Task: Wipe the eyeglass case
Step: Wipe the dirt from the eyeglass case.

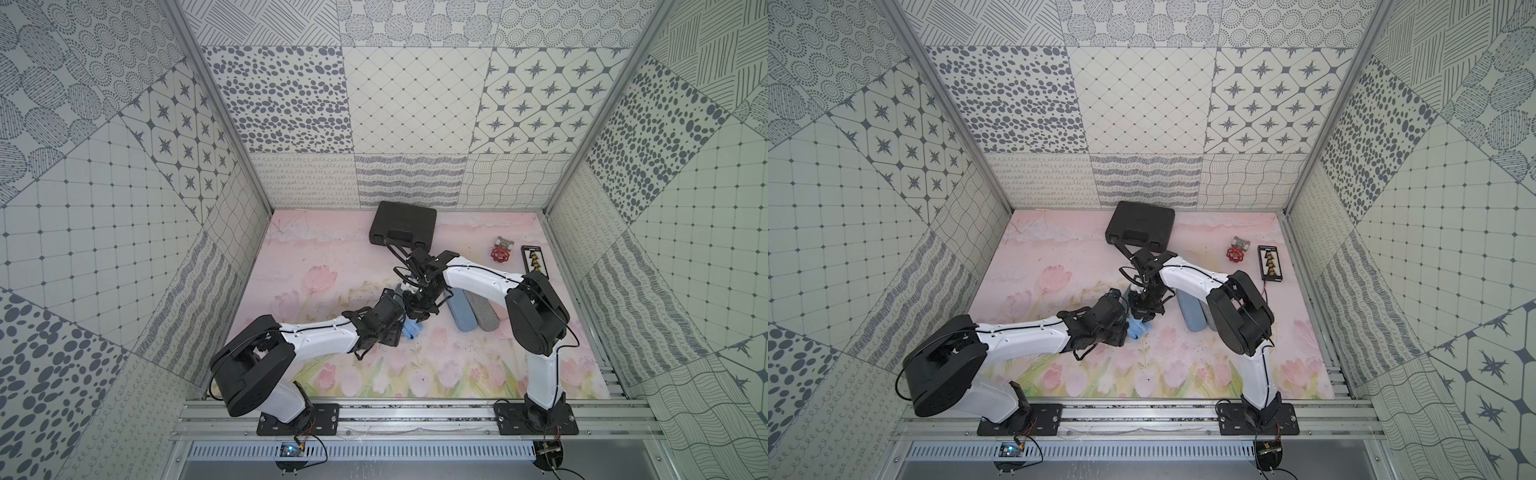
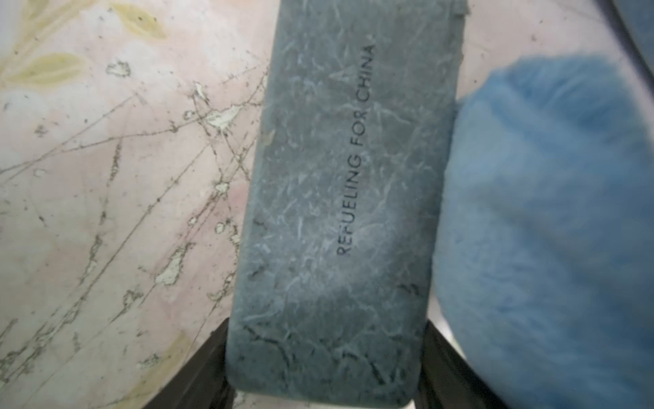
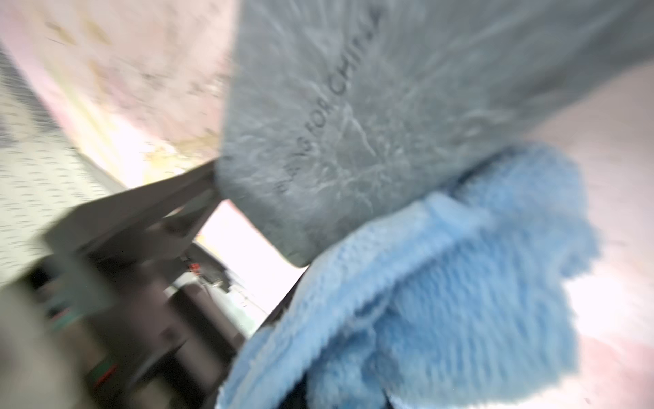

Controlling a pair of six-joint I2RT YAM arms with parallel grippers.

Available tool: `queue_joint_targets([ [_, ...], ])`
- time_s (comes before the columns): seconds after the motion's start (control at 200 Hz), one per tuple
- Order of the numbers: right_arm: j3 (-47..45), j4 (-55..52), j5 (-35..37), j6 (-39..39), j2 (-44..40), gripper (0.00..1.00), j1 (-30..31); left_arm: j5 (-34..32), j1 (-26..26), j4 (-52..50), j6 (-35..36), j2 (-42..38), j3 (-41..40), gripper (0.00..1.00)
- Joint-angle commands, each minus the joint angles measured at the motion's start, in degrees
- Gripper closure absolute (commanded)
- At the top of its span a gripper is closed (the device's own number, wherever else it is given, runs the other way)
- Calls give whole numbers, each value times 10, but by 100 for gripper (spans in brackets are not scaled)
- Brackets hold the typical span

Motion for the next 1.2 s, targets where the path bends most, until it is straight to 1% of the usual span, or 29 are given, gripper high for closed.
queue_joint_targets([
  [0.0, 62, 60, -25, -9, -45, 100, -32, 138, 4, 39, 13, -10, -29, 81],
  [0.055, 92, 10, 51, -34, -38, 100, -38, 131, 2, 28, 11, -13, -34, 81],
  [0.11, 122, -36, 119, -63, -24, 100, -32, 128, 3, 25, 8, -21, -39, 81],
  [0.165, 141, -66, 168, -89, -5, 100, -13, 127, 2, 27, 2, -31, -47, 81],
  [0.24, 151, -88, 225, -110, 24, 100, 31, 129, 2, 32, -4, -43, -54, 81],
  [0.295, 152, -87, 230, -113, 45, 100, 60, 131, 2, 31, -4, -49, -55, 81],
  [0.36, 144, -65, 217, -98, 65, 100, 74, 131, 2, 32, -4, -53, -56, 81],
  [0.445, 106, -22, 191, -76, 77, 100, 51, 132, 2, 30, -6, -56, -60, 81],
  [0.49, 89, -16, 204, -77, 85, 100, 31, 131, 2, 28, -8, -58, -64, 81],
  [0.53, 90, -42, 256, -84, 95, 100, 14, 129, 2, 27, -10, -61, -67, 81],
  [0.58, 100, -73, 354, -100, 104, 100, -4, 125, 2, 26, -12, -67, -71, 82],
  [0.655, 123, -109, 472, -124, 104, 100, -20, 122, 1, 27, -12, -72, -78, 82],
  [0.685, 133, -119, 507, -136, 99, 100, -18, 121, 2, 25, -11, -73, -78, 82],
  [0.72, 142, -124, 526, -148, 90, 100, -14, 120, 1, 22, -11, -72, -78, 82],
  [0.75, 148, -123, 524, -156, 81, 100, -10, 120, 1, 22, -10, -72, -77, 82],
  [0.791, 154, -121, 500, -164, 70, 100, 0, 120, 2, 21, -10, -71, -78, 82],
  [0.876, 164, -112, 399, -164, 51, 100, 21, 119, 1, 20, -9, -69, -75, 82],
  [0.961, 161, -85, 281, -145, 39, 100, 45, 116, 2, 16, -7, -69, -68, 82],
  [1.026, 160, -72, 216, -135, 46, 100, 56, 115, 1, 15, -5, -68, -63, 82],
  [1.076, 145, -48, 196, -123, 51, 100, 53, 115, 1, 13, -4, -67, -60, 82],
  [1.191, 126, -36, 196, -118, 80, 100, 18, 119, 1, 6, -3, -66, -55, 82],
])
